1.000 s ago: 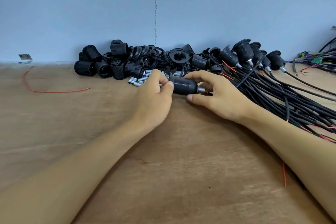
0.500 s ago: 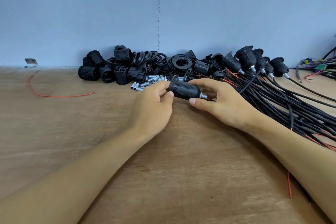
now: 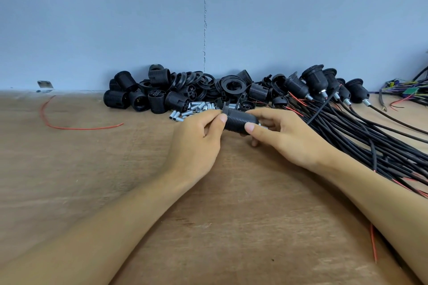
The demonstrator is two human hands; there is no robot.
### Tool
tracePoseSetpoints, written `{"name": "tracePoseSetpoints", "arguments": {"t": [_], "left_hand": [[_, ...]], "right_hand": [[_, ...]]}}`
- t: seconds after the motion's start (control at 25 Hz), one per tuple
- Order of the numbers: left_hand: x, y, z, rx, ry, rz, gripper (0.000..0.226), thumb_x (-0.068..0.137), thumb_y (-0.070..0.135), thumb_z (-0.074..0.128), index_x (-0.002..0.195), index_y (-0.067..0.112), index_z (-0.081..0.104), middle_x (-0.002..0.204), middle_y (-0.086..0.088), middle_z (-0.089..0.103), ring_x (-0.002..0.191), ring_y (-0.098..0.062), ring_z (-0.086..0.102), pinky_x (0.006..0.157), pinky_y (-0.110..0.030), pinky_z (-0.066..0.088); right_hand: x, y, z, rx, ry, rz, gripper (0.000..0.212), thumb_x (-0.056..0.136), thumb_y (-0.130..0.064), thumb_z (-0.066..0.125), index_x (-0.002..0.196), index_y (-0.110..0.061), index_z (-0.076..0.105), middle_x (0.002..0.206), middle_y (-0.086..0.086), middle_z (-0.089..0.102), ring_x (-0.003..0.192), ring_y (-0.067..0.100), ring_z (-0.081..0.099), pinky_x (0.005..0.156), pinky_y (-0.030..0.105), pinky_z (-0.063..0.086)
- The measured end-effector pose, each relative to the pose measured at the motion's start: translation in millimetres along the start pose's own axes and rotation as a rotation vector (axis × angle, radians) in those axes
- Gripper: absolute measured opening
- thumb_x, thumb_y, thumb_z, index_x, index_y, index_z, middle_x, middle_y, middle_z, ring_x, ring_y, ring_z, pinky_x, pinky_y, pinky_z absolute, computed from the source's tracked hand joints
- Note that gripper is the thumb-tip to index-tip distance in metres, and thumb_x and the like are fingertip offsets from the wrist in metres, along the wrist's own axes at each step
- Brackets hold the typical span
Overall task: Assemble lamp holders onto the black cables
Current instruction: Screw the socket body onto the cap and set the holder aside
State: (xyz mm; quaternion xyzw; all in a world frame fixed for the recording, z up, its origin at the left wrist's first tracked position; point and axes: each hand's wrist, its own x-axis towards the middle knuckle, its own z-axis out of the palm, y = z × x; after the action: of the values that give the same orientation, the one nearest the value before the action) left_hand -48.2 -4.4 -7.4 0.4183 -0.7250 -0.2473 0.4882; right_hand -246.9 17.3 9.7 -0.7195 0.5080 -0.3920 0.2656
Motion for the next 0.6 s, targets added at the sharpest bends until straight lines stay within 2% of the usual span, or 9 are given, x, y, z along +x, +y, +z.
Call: {"name": "tracePoseSetpoints", "arguments": {"t": [0.04,0.08,0.16,0.28,0.4,0.44,0.48,0.56,0.6], "left_hand": [[-0.4,0.3,0.0,-0.003,0.002,0.012,0.023,0.104,0.020,0.053,0.087,0.022,0.069,0.069,0.005,0.068,0.074,-0.010,0.066,0.064,-0.020,0.047],[-0.9,2.0,-0.2,-0.012,-0.002,0.017,0.021,0.103,0.015,0.054,0.091,0.028,0.066,0.071,0.017,0.067,0.078,0.002,0.065,0.066,-0.009,0.043],[-1.7,3.9,-0.6,-0.049,-0.030,0.006,0.028,0.101,0.007,0.056,0.103,0.035,0.062,0.085,0.030,0.068,0.090,0.018,0.062,0.076,0.001,0.038],[-2.0,-0.5,-0.4,-0.084,-0.069,-0.004,0.029,0.098,0.003,0.057,0.101,0.031,0.064,0.096,0.024,0.073,0.098,0.012,0.064,0.082,0.000,0.040],[0.4,-0.2,-1.8,-0.147,-0.072,-0.064,0.018,0.096,0.009,0.062,0.091,0.025,0.068,0.090,0.019,0.075,0.091,0.009,0.067,0.078,-0.002,0.044],[0.9,-0.1,-2.4,-0.169,-0.064,-0.082,0.013,0.097,0.020,0.062,0.087,0.025,0.069,0.084,0.016,0.074,0.082,0.005,0.068,0.076,-0.006,0.047],[1.6,0.1,-2.8,-0.189,-0.056,-0.102,0.018,0.096,0.033,0.060,0.084,0.024,0.070,0.080,0.009,0.074,0.077,-0.004,0.068,0.078,-0.014,0.053],[4.0,-1.4,-3.2,-0.229,-0.051,-0.142,0.034,0.094,0.047,0.056,0.084,0.021,0.074,0.084,-0.006,0.074,0.087,-0.028,0.070,0.091,-0.046,0.058],[4.5,-1.0,-3.7,-0.248,-0.046,-0.157,0.032,0.093,0.048,0.057,0.085,0.022,0.075,0.086,-0.007,0.075,0.090,-0.030,0.070,0.093,-0.053,0.056]], "right_hand": [[-0.3,-0.8,0.0,0.003,0.000,0.002,0.020,0.099,-0.024,0.061,0.118,-0.025,0.069,0.084,-0.008,0.074,0.077,0.012,0.069,0.081,0.016,0.050],[-0.4,-1.1,0.0,0.009,0.000,0.007,0.020,0.100,-0.025,0.060,0.118,-0.026,0.068,0.086,-0.007,0.075,0.078,0.014,0.070,0.083,0.019,0.051],[-0.7,-1.7,0.2,0.028,-0.005,0.016,0.019,0.101,-0.026,0.058,0.118,-0.025,0.067,0.092,-0.001,0.076,0.081,0.021,0.070,0.088,0.029,0.053],[-0.8,-2.0,0.1,0.037,-0.008,0.017,0.019,0.102,-0.026,0.056,0.118,-0.023,0.067,0.091,0.002,0.076,0.081,0.021,0.070,0.089,0.033,0.054],[-0.4,-1.6,-0.8,0.022,-0.008,0.011,0.020,0.102,-0.025,0.057,0.118,-0.021,0.067,0.091,0.002,0.076,0.080,0.018,0.070,0.091,0.037,0.054],[-0.4,-1.5,-0.8,0.016,-0.012,0.009,0.020,0.102,-0.025,0.057,0.119,-0.021,0.067,0.091,0.001,0.076,0.080,0.018,0.070,0.091,0.037,0.054],[-0.3,-1.2,-0.4,0.011,-0.015,0.008,0.020,0.101,-0.024,0.057,0.119,-0.021,0.067,0.092,0.001,0.076,0.080,0.017,0.070,0.091,0.038,0.053],[-0.7,-0.8,0.2,0.006,-0.020,0.008,0.021,0.101,-0.022,0.058,0.120,-0.021,0.066,0.093,0.001,0.076,0.079,0.015,0.068,0.091,0.036,0.053],[-0.8,-0.9,0.6,0.007,-0.025,0.008,0.022,0.101,-0.021,0.057,0.121,-0.020,0.066,0.093,0.001,0.076,0.079,0.014,0.068,0.090,0.035,0.052]]}}
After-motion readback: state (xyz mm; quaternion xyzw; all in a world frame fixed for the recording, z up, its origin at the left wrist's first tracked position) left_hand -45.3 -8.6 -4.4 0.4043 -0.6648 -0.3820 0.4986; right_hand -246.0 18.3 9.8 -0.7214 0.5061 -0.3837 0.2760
